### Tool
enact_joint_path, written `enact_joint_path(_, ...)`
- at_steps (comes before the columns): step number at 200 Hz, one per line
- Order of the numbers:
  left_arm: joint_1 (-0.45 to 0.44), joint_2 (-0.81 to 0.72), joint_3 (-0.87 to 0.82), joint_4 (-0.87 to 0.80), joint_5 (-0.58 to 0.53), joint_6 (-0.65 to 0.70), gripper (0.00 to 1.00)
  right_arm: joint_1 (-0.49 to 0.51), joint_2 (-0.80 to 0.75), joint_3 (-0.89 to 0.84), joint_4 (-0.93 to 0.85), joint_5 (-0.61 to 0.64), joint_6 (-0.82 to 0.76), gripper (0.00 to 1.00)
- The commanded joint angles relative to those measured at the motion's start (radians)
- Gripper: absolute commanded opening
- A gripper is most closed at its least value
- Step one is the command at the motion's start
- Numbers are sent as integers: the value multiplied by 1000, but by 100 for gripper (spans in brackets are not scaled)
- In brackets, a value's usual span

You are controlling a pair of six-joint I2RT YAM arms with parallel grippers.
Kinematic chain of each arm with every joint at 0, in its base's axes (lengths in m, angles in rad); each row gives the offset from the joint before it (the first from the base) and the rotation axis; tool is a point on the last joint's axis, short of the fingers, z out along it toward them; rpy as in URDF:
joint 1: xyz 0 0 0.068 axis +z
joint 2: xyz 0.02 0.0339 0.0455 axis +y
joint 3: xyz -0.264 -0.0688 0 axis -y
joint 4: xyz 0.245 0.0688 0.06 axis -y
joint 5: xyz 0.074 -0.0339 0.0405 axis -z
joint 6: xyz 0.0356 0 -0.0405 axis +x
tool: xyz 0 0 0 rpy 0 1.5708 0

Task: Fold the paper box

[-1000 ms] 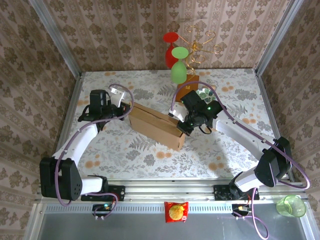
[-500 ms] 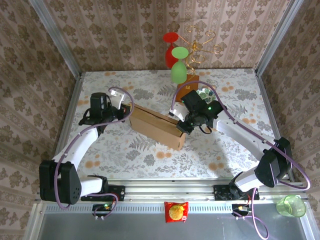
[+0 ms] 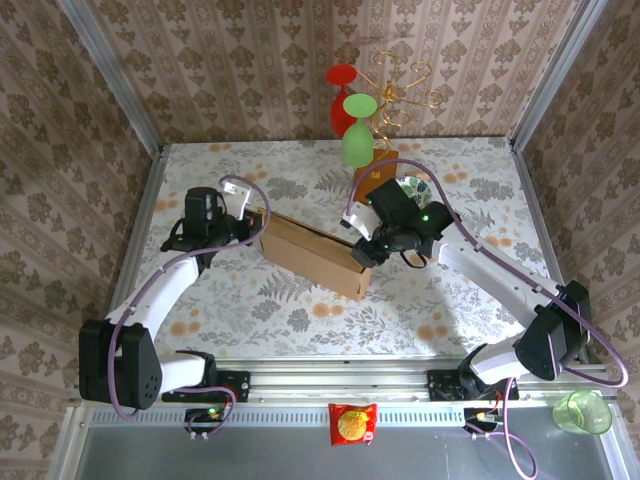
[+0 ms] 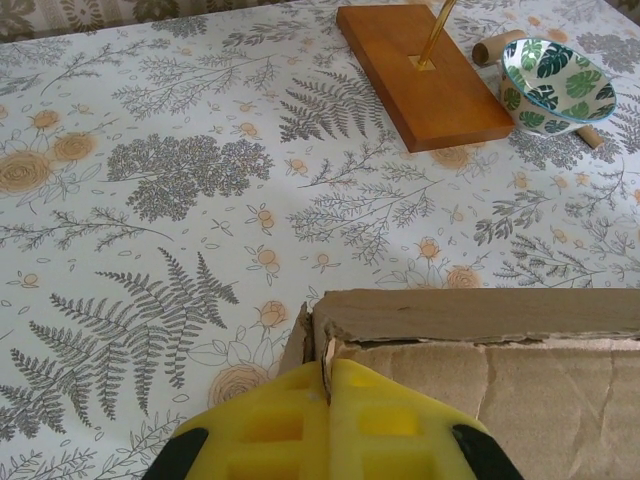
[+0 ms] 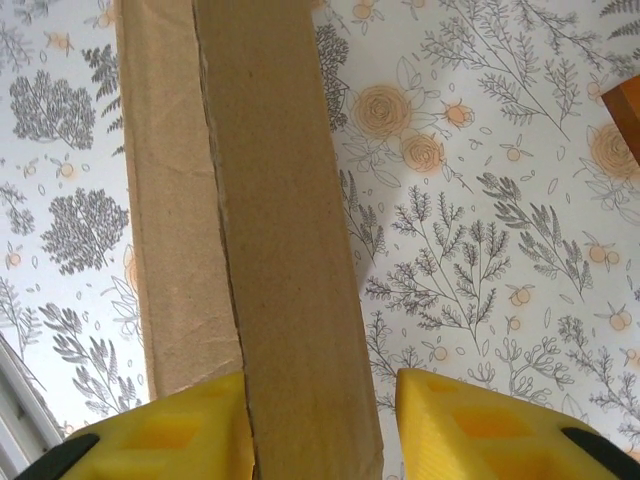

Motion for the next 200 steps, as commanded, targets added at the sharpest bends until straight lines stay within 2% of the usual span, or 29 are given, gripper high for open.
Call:
enact_joint_path(1,-14,6,-34,-104,-55,-22,0,5,-70,-7,25,20,43,45)
enact_joint_path(55,-42,8,-36,-104,-99,-48,0,8,-161,-62,28,55,170,49)
enact_joint_path(101,-68,-1,-28,-125,-141,-72,0,34,-246,-156,4,160,329,47)
enact_joint_path(132,-81,-9,-24,-139,-160,-69,0,39,-268,-199,2,226,315,47)
enact_joint_path(200,-85,-15,-21,-141,-158,-71,0,39,-198,-118,-31,326,259,46)
